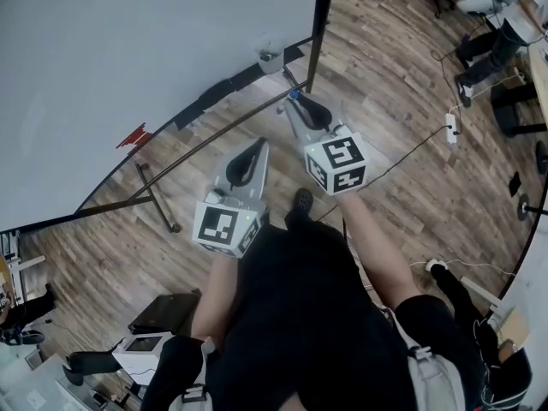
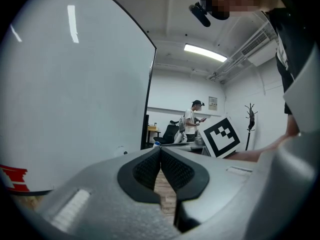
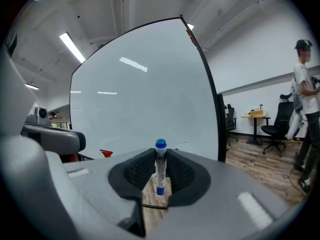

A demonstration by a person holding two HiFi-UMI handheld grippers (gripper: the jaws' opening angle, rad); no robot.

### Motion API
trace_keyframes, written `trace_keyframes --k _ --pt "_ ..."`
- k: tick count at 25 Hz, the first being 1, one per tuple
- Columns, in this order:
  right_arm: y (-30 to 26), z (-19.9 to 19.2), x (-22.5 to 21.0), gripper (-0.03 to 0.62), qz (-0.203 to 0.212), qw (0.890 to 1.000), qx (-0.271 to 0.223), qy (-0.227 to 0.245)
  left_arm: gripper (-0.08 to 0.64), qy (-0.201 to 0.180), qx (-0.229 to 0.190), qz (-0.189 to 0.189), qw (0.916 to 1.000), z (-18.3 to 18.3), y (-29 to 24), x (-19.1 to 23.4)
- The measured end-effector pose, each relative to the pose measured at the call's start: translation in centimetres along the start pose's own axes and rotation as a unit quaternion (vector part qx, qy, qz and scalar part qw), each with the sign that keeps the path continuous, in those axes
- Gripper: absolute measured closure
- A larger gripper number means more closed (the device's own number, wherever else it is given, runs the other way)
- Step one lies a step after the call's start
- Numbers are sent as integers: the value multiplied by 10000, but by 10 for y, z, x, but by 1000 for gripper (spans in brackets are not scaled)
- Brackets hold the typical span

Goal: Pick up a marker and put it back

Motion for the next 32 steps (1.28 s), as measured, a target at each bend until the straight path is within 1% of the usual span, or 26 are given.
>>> trace_keyframes --k 3,7,10,16,22,28,32 --pt "10 6 8 526 -47 9999 -101 -17 549 -30 -53 -68 10000 4 6 1" --pt "27 18 24 526 -255 9992 -293 45 549 -54 -71 -287 9995 8 17 3" --pt "45 22 45 526 -369 9986 -386 -47 549 -72 -82 -480 9988 13 33 3" --pt "83 19 96 526 -629 9969 -457 -104 549 87 -120 -737 9972 10 76 10" --pt "116 14 138 526 -1021 9933 -519 -157 549 211 -167 -1019 9944 6 111 16" --pt "133 5 169 526 -1232 9909 -514 -168 549 272 -140 -1182 9925 4 138 18" --pt "137 8 181 526 -1306 9897 -580 -82 549 252 -183 -1290 9911 7 144 19"
Point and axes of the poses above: the fingertips, and each gripper's own axes: y backward along the fingers, x to its left, z out of its top, the point moved 6 cm from there along y, backward along the fingers, and after that the axes turned 6 degrees about -x, right-handed, at the moved point
